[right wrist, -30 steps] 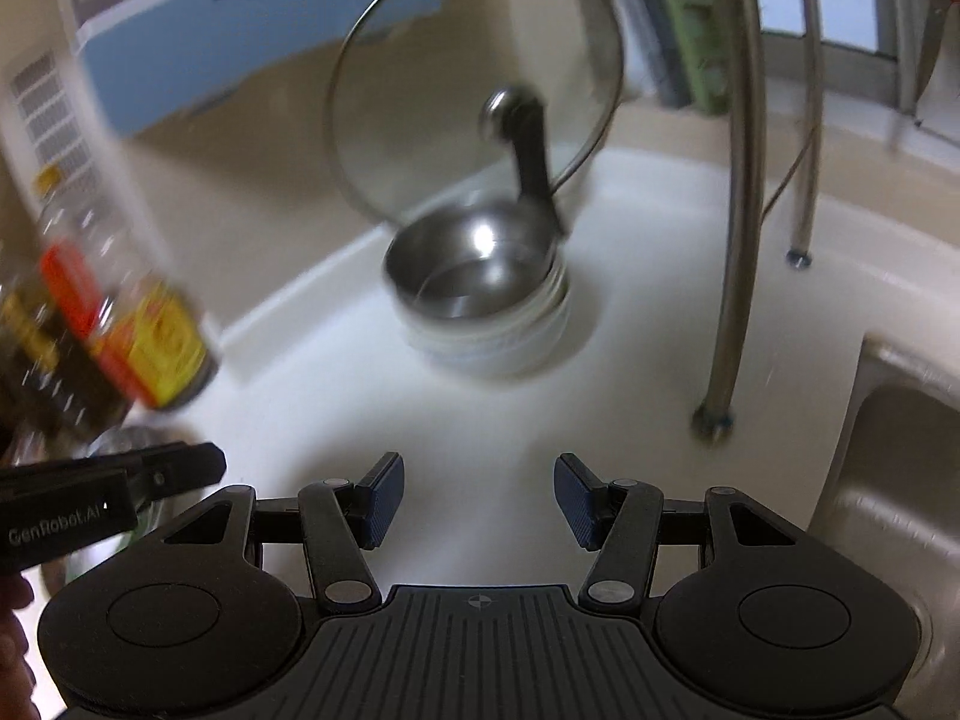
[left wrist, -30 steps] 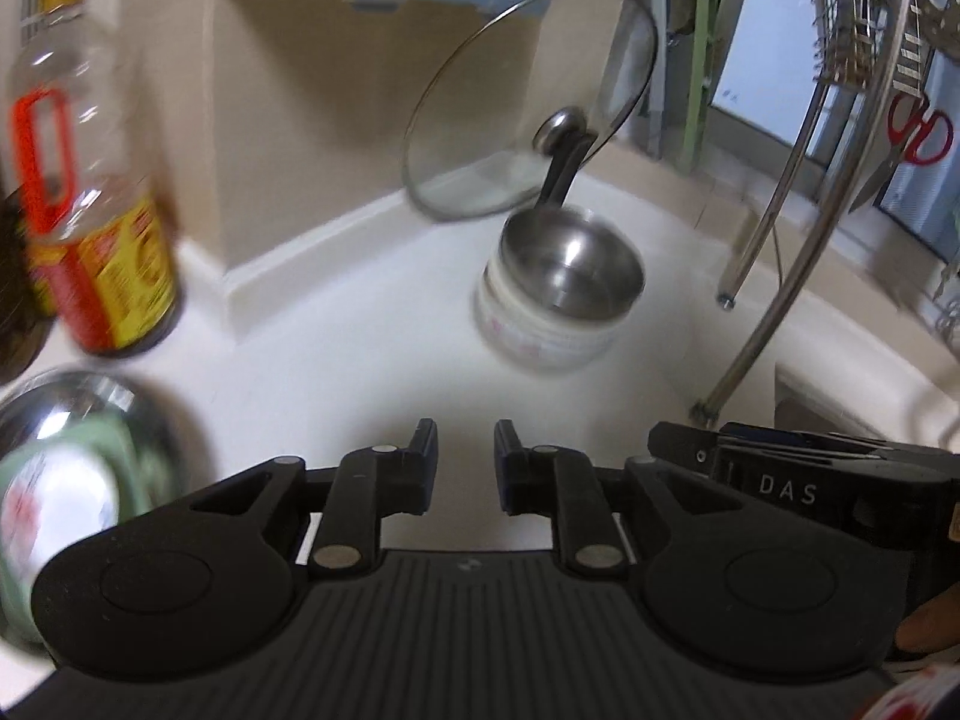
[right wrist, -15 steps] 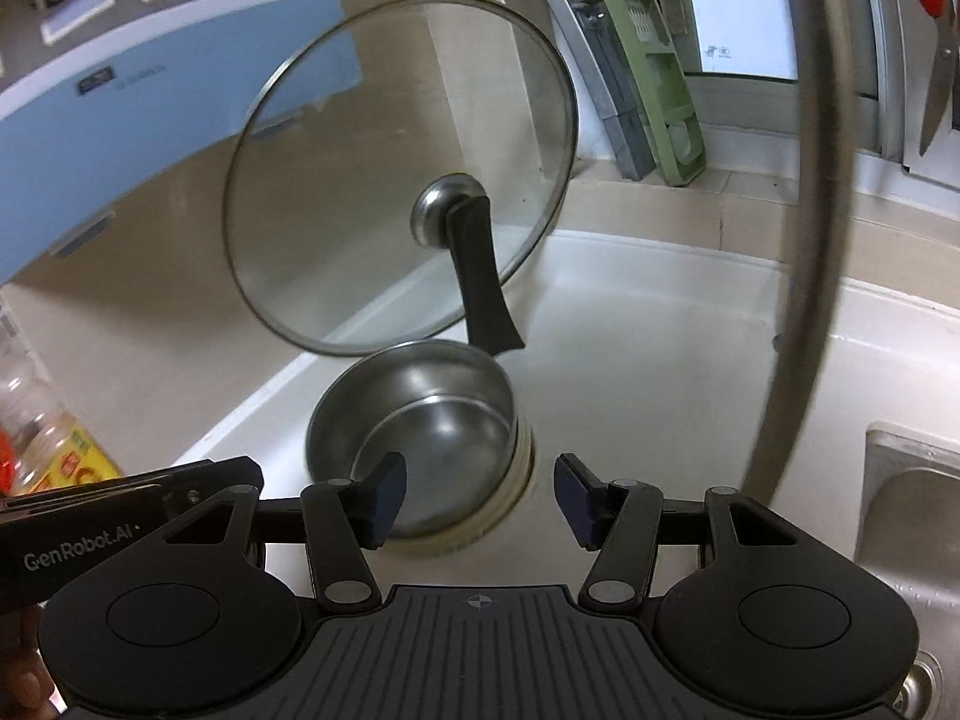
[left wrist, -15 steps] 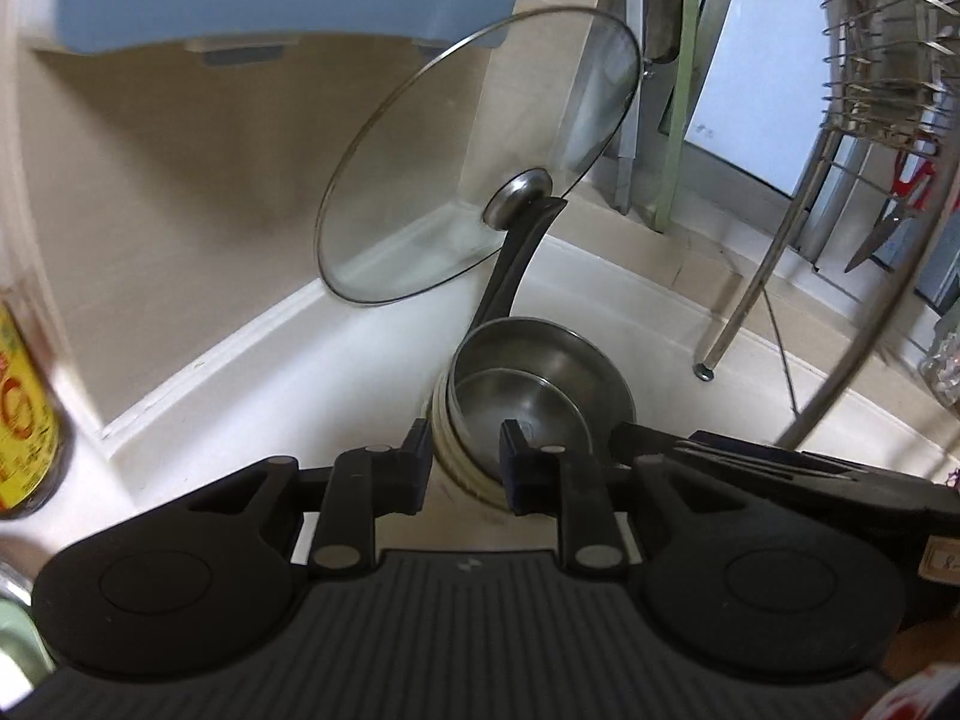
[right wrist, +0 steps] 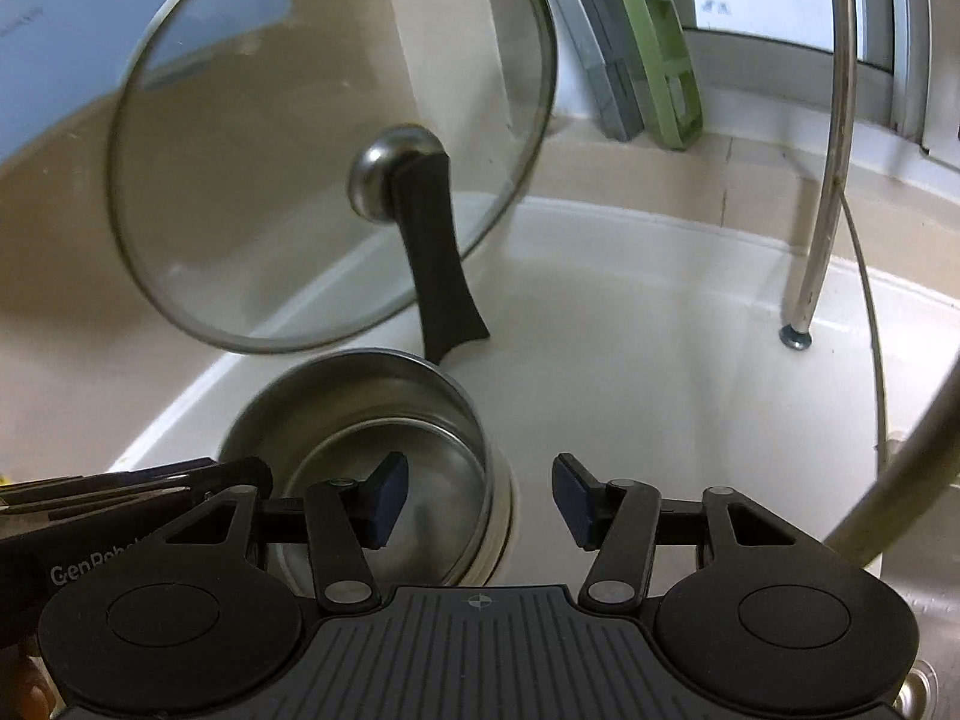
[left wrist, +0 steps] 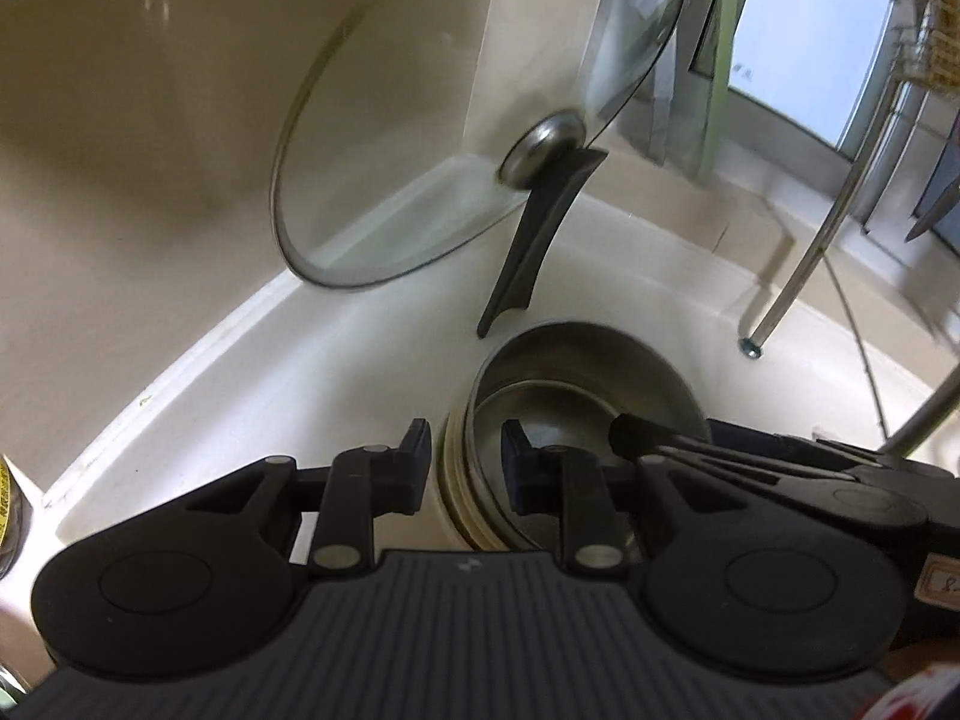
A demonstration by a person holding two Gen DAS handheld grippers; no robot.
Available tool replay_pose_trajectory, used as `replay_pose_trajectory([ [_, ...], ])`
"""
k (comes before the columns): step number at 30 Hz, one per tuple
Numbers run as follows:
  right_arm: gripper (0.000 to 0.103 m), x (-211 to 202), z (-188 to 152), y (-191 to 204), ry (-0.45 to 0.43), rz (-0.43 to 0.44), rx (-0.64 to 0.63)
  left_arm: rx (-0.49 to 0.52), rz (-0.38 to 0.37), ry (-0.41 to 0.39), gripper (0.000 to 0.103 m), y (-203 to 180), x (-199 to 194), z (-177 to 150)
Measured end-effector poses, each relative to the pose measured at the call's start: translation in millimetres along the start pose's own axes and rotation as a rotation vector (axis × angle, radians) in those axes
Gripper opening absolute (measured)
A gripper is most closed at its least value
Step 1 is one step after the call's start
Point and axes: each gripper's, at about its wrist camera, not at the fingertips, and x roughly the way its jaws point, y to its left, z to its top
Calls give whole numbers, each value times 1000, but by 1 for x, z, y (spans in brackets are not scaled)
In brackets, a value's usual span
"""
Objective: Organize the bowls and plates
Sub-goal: 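Move both grippers to the stack and close them on its rim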
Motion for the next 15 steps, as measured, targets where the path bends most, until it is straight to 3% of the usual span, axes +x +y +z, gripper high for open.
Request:
replay_pose_trajectory([
  [4,39,13,1,-2,34,-15,11,6,10,33,22,2,11,1],
  [15,32,26,2,-7,73,-10,35,5,-15,96,22,8,32,-1],
])
